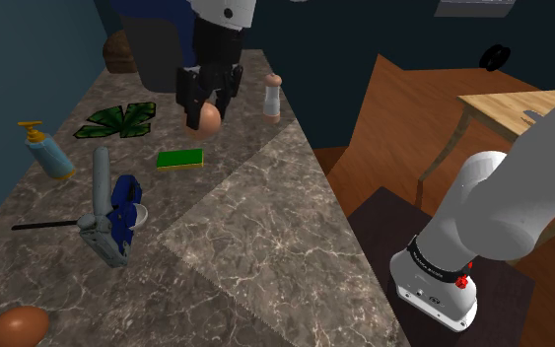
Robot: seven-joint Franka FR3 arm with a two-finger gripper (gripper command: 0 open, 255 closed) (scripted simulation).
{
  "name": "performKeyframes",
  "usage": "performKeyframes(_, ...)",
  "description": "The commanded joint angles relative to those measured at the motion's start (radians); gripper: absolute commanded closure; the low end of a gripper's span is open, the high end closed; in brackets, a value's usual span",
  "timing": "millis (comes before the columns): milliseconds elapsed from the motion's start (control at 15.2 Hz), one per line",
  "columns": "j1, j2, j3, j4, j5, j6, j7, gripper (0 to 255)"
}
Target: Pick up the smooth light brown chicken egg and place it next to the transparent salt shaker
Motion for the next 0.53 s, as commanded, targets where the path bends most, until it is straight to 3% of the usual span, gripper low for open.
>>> performKeyframes(0, -0.009, -0.005, -0.015, 0.007, 0.002, -0.017, -0.022, 255)
performKeyframes(462, -0.076, -0.027, -0.124, -0.011, 0.014, -0.064, -0.194, 255)
